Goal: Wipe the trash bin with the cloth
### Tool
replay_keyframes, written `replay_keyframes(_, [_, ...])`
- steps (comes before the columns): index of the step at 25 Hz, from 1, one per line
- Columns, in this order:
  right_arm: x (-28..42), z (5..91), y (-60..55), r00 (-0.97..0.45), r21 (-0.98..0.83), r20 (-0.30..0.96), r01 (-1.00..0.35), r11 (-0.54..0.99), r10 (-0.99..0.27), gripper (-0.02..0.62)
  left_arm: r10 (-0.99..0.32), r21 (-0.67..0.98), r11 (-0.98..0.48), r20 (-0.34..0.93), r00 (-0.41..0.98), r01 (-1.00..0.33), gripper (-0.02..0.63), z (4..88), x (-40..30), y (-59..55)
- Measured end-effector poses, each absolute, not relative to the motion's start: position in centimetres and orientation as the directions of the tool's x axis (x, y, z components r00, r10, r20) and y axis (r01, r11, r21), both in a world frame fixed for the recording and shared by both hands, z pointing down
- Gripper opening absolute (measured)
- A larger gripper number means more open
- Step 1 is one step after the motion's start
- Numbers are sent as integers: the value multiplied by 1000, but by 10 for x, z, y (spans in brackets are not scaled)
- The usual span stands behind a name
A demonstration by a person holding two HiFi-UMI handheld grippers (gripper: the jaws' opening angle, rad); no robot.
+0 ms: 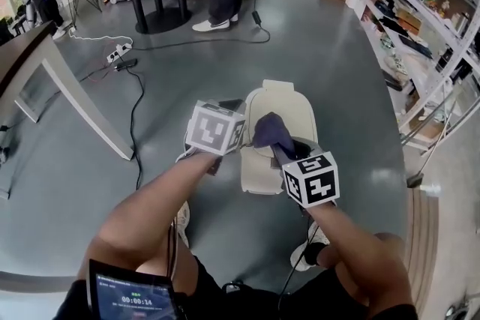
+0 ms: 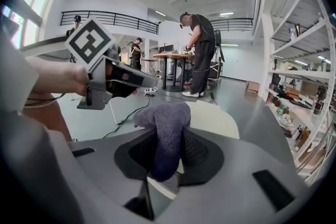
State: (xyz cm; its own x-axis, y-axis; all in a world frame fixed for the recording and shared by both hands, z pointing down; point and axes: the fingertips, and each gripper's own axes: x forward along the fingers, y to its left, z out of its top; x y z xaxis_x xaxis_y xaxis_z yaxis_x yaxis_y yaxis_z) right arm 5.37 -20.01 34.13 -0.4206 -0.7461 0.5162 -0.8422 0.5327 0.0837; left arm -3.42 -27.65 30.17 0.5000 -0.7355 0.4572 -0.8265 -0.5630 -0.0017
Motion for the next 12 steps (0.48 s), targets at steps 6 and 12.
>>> replay_keyframes(6, [14,349,-176,-474,78,514,-804,589,-715,89,-759,2,-528,448,472,-850,-3,293,-57,-272])
replay_keyframes(12, [12,372,-169,-458,90,566,-792,604,-685,89,-741,61,-531,450,498,-845,-3,299,-59,-267])
